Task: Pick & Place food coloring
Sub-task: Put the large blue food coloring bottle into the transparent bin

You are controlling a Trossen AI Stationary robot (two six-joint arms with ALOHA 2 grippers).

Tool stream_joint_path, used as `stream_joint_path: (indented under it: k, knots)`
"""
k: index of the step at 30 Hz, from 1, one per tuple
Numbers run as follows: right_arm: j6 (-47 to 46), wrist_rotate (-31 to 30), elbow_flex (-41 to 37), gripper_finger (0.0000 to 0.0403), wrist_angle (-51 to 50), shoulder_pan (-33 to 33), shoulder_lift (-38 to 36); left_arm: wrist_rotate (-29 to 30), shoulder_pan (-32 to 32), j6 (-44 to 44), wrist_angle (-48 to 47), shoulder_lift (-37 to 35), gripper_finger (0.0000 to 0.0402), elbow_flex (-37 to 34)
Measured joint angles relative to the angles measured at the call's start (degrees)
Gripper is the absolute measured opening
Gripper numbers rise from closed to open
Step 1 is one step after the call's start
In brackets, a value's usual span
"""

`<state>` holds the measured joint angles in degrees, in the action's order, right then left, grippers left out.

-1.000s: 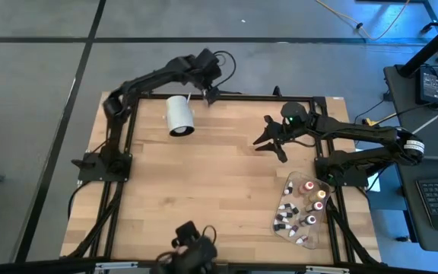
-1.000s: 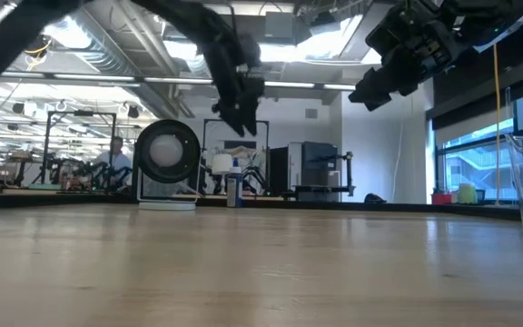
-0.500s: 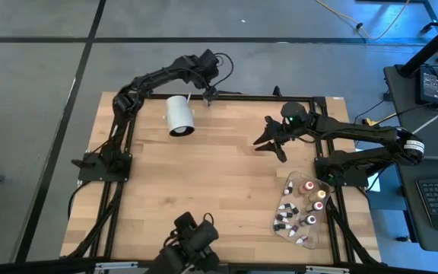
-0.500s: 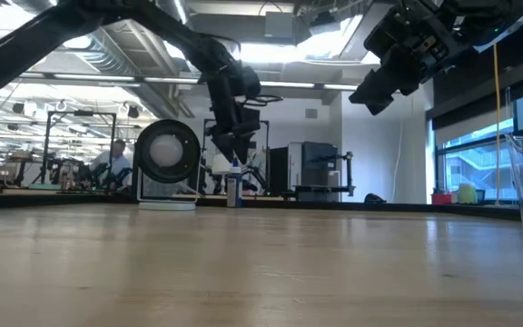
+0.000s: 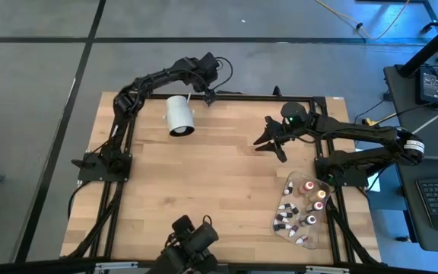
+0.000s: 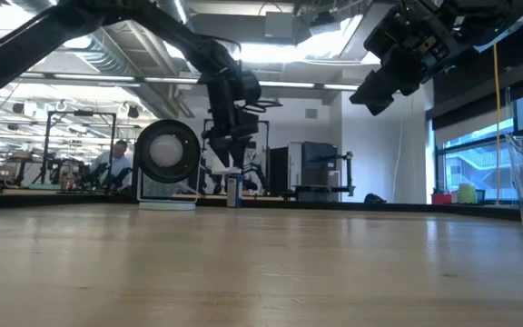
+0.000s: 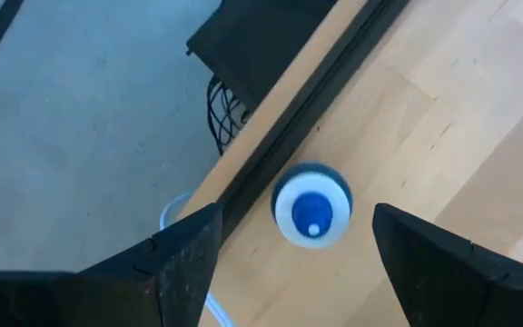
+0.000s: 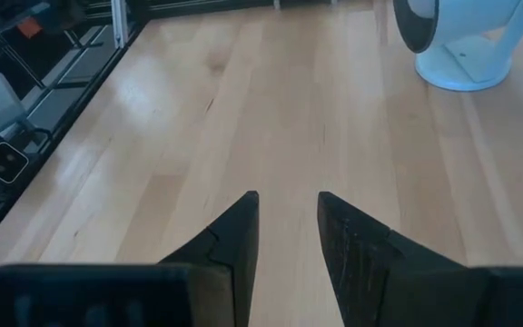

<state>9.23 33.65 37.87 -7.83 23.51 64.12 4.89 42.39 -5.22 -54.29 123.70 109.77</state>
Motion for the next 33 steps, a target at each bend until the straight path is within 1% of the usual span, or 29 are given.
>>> stream_joint_path:
  k: [6, 10, 13, 18, 23, 28, 31, 33]
  knots:
    - [0.0, -0.01, 0.0, 0.0117, -0.43, -0.01, -0.02, 0.02, 0.0, -0.02, 3.41, 0.0, 0.0281, -3.03]
    - [0.0, 0.0, 0.0, 0.0117, -0.42, -0.01, -0.02, 0.0, 0.0, -0.02, 4.15, -0.02, 0.028, -3.26]
    - [0.0, 0.0, 0.0, 0.0117, -0.44, -0.02, -0.02, 0.0, 0.0, -0.02, 4.89, -0.02, 0.027, -3.31]
    - [0.0, -0.01, 0.0, 0.0117, -1.08, -0.02, -0.02, -0.06, 0.0, -0.02, 4.84, -0.02, 0.0235, -3.31]
    - [0.01, -0.01, 0.0, 0.0117, -1.52, -0.02, -0.02, -3.18, 0.0, -0.04, 4.83, -0.02, 0.0184, -3.31]
    - [0.02, 0.0, 0.0, 0.0117, -1.52, -0.02, -0.02, -3.13, -0.02, -0.04, 4.84, -0.02, 0.0134, -3.31]
    - [0.02, 0.0, 0.0, 0.0117, -1.63, -0.02, -0.02, -3.12, -0.02, -0.04, 4.86, -0.02, 0.0116, -3.31]
    - [0.02, 0.0, 0.0, 0.0117, -2.17, -0.02, -0.02, -3.08, -0.02, -0.04, 4.86, -0.02, 0.0115, -3.31]
